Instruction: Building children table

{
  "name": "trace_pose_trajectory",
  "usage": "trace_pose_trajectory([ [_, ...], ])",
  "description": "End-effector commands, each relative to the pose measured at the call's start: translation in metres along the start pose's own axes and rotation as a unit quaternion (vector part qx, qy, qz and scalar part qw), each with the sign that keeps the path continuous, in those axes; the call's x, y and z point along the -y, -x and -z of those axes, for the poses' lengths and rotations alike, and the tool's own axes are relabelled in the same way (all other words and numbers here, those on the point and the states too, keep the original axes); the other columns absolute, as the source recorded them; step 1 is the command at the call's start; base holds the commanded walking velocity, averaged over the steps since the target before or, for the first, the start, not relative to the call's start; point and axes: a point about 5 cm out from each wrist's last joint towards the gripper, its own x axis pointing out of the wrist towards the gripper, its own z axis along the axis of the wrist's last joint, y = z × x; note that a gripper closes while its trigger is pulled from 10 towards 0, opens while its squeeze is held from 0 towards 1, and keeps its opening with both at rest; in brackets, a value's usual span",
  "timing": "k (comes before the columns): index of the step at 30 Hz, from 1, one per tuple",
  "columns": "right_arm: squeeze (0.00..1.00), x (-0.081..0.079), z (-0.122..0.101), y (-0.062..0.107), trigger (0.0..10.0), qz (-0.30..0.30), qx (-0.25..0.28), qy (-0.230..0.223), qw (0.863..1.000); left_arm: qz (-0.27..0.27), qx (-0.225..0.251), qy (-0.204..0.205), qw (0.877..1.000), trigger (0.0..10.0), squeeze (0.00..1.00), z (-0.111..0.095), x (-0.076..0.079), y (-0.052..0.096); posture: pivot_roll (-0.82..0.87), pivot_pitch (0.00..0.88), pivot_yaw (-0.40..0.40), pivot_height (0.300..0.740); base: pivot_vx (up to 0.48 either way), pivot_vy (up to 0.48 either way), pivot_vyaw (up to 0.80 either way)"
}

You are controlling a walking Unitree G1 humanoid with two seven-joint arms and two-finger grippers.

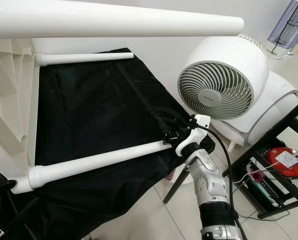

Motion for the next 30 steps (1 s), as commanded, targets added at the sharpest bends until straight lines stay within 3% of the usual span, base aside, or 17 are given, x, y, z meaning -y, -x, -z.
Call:
trace_pose_trajectory([
  [1,0.0,0.001,0.002,0.001,10.0,0.001,-0.002,0.002,1.0,-0.069,0.0,0.009,0.998,10.0,0.0,0.0,-0.01,0.006,0.2,0.134,-0.069,0.74,0.0,0.0,0.0],
  [9,0.0,-0.005,0.008,-0.001,10.0,-0.008,-0.007,-0.006,1.0,-0.093,0.0,0.014,0.996,10.0,0.0,0.001,-0.008,0.015,0.23,0.129,-0.093,0.74,0.0,0.0,0.0],
  [17,0.0,-0.009,0.012,-0.003,10.0,-0.021,-0.013,-0.009,1.0,-0.135,0.0,0.016,0.991,10.0,0.0,0.003,-0.017,0.023,0.24,0.128,-0.106,0.74,0.0,0.0,0.0],
  [19,0.0,-0.009,0.013,-0.004,10.0,-0.022,-0.014,-0.009,1.0,-0.153,0.015,0.019,0.988,10.0,0.0,0.0,-0.018,0.021,0.24,0.126,-0.112,0.74,0.0,0.0,0.0],
  [21,0.0,-0.011,0.013,-0.004,10.0,-0.025,-0.015,-0.011,1.0,-0.167,0.054,0.038,0.984,10.0,0.0,-0.01,-0.014,0.008,0.24,0.122,-0.117,0.74,0.0,0.0,0.0],
  [30,0.0,-0.012,0.011,-0.004,10.0,-0.028,-0.009,-0.001,1.0,-0.165,0.101,0.055,0.98,10.0,0.0,-0.023,-0.005,-0.015,0.23,0.116,-0.121,0.74,0.0,0.0,0.0],
])
